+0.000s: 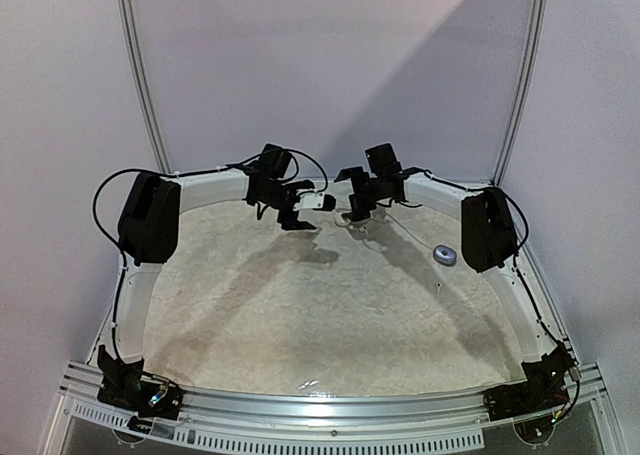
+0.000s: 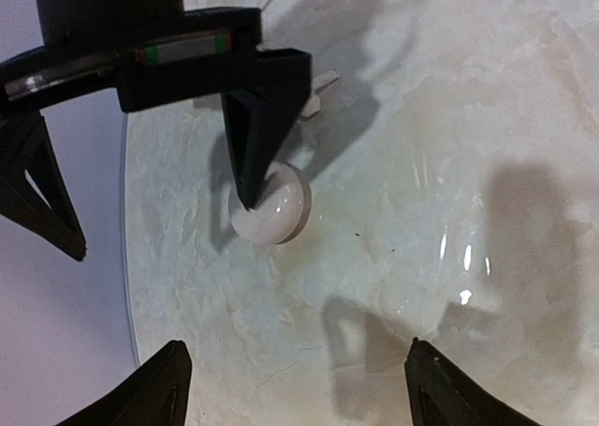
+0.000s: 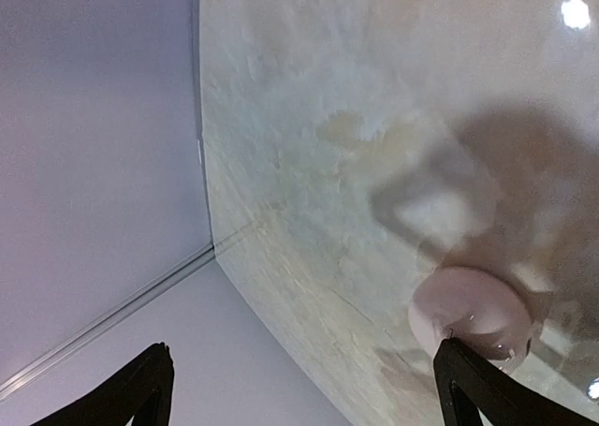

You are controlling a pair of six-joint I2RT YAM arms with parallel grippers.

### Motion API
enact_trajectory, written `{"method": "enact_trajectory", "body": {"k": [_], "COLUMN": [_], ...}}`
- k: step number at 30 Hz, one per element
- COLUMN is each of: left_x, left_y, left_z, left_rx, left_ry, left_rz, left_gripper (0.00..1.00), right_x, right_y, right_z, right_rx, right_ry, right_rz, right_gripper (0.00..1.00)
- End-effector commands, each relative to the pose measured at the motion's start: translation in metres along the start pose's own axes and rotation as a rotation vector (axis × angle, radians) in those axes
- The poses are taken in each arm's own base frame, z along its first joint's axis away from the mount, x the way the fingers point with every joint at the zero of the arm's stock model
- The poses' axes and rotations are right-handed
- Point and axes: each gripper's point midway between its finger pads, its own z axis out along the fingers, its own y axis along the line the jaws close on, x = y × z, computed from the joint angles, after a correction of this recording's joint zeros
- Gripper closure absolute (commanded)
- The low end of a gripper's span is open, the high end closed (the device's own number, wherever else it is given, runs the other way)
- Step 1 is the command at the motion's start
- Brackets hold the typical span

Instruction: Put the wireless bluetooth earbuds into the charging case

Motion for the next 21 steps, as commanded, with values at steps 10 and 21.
{"method": "enact_trajectory", "body": {"k": [10, 21], "left_x": [-0.005, -0.015], "left_y": [0.03, 0.04], "left_z": [-0.004, -0.011], "left_rx": [-0.073, -0.07], "left_ry": [-0.037, -0.1], "left_rz": [-0.049, -0.268], "left_gripper": [0.19, 0.19], "right_x": [0.011, 0.027], "right_y": [-0.052, 0.026], "right_z": [-0.013, -0.029], "right_rx": [0.128, -0.094], "right_ry": [0.009, 0.118], "right_rz": [0.138, 0.137], "right_gripper": [0.01, 0.01]}}
